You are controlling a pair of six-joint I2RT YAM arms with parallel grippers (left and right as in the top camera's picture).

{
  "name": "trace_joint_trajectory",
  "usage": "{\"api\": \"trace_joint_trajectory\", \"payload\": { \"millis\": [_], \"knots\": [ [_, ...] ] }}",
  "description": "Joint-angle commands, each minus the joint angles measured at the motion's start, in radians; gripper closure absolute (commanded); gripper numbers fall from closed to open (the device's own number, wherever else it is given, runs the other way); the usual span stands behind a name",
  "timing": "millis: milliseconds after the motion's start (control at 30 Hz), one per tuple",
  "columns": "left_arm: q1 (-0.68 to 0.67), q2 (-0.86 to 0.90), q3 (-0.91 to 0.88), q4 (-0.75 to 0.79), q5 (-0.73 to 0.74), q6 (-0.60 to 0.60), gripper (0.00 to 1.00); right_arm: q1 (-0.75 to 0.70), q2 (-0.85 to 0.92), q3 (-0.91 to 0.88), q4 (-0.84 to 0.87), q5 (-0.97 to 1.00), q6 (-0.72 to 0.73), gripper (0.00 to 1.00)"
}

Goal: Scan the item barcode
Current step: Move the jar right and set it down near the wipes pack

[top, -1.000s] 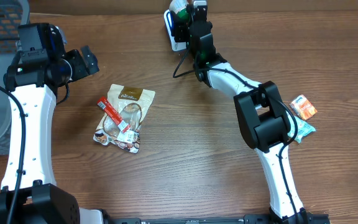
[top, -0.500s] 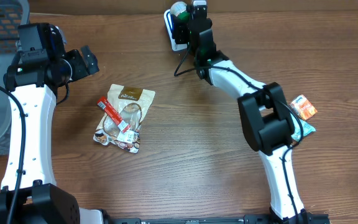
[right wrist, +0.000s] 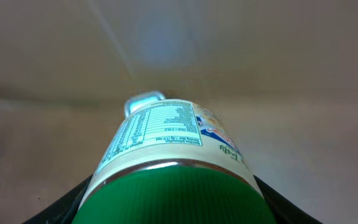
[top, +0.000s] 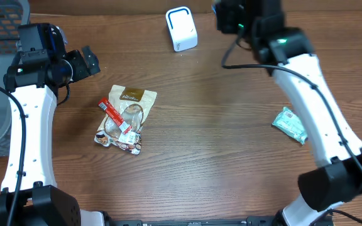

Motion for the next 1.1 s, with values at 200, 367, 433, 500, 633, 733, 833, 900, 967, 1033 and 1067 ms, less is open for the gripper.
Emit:
{"api": "trace_joint_trajectory", "payload": {
  "millis": [200, 367, 433, 500, 633, 733, 833, 900, 967, 1033, 1067],
  "knots": [
    [-0.009, -0.01, 0.02, 0.001, 0.006, -0.013, 0.0, -0.083, 0.051, -0.114, -0.363, -0.114, 0.003, 0.54],
    [-0.009, -0.01, 0.02, 0.001, 0.006, -0.013, 0.0, -0.098, 0.051, -0.254, -0.359, -0.077, 0.003, 0.54],
    [-0.009, -0.01, 0.02, 0.001, 0.006, -0.013, 0.0, -0.106, 0.051, -0.303, -0.36, -0.052, 0.003, 0.54],
    [-0.009, -0.01, 0.02, 0.001, 0.006, -0.013, 0.0, -0.118, 0.051, -0.35, -0.358, -0.042, 0.003, 0.55],
    [-0.009, -0.01, 0.02, 0.001, 0.006, -0.013, 0.0, -0.146, 0.051, -0.44, -0.35, 0.003, 0.003, 0.55],
    [-0.009, -0.01, 0.02, 0.001, 0.006, -0.013, 0.0, -0.178, 0.051, -0.497, -0.343, 0.039, 0.003, 0.55],
    [-0.009, -0.01, 0.02, 0.001, 0.006, -0.013, 0.0, -0.219, 0.051, -0.53, -0.338, 0.05, 0.0, 0.54],
    [-0.009, -0.01, 0.02, 0.001, 0.006, -0.013, 0.0, -0.246, 0.051, -0.537, -0.339, 0.048, -0.001, 0.47],
    [-0.009, -0.01, 0.02, 0.001, 0.006, -0.013, 0.0, -0.274, 0.051, -0.538, -0.34, 0.048, -0.001, 0.43],
    [-0.009, -0.01, 0.02, 0.001, 0.006, -0.013, 0.0, -0.293, 0.051, -0.538, -0.34, 0.048, -0.001, 0.31],
    [-0.009, -0.01, 0.02, 0.001, 0.006, -0.013, 0.0, -0.301, 0.051, -0.538, -0.341, 0.048, -0.001, 0.27]
  ]
}}
